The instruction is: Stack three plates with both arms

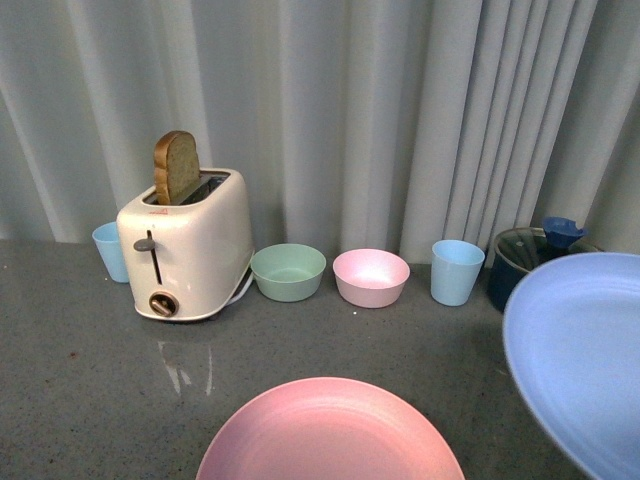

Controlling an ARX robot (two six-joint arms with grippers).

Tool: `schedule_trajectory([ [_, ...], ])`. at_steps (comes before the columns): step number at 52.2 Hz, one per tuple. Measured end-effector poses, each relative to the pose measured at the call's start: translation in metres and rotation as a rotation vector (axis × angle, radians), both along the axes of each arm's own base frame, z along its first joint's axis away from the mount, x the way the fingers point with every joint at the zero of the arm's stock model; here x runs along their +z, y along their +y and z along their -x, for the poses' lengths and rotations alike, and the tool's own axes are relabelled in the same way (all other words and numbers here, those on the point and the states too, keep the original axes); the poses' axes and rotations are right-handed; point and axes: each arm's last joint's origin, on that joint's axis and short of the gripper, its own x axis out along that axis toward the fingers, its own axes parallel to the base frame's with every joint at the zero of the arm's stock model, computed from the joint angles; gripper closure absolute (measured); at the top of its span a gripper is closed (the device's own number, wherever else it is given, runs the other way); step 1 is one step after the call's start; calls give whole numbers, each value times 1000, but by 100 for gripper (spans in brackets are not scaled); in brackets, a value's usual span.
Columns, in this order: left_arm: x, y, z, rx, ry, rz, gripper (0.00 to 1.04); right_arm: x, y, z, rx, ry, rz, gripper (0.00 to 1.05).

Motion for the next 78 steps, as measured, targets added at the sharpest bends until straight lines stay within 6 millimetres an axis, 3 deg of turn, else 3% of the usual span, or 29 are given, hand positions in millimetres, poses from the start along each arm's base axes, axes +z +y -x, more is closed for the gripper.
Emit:
schedule_trajectory([
  [7, 0, 0, 0, 0, 0, 0, 7, -11, 56, -23, 96, 12, -3, 102],
  [19, 0, 0, 0, 0, 0, 0, 7, -44, 131, -44, 249, 101, -10, 102],
  [29, 0, 0, 0, 0, 0, 0, 7, -51, 165, -55, 311, 118, -6, 102],
  [66, 0, 0, 0, 0, 0, 0, 7, -71, 166, -51, 305, 190, 11, 102],
  [78, 0, 0, 0, 0, 0, 0, 7, -70, 170, -50, 324, 186, -1, 68],
])
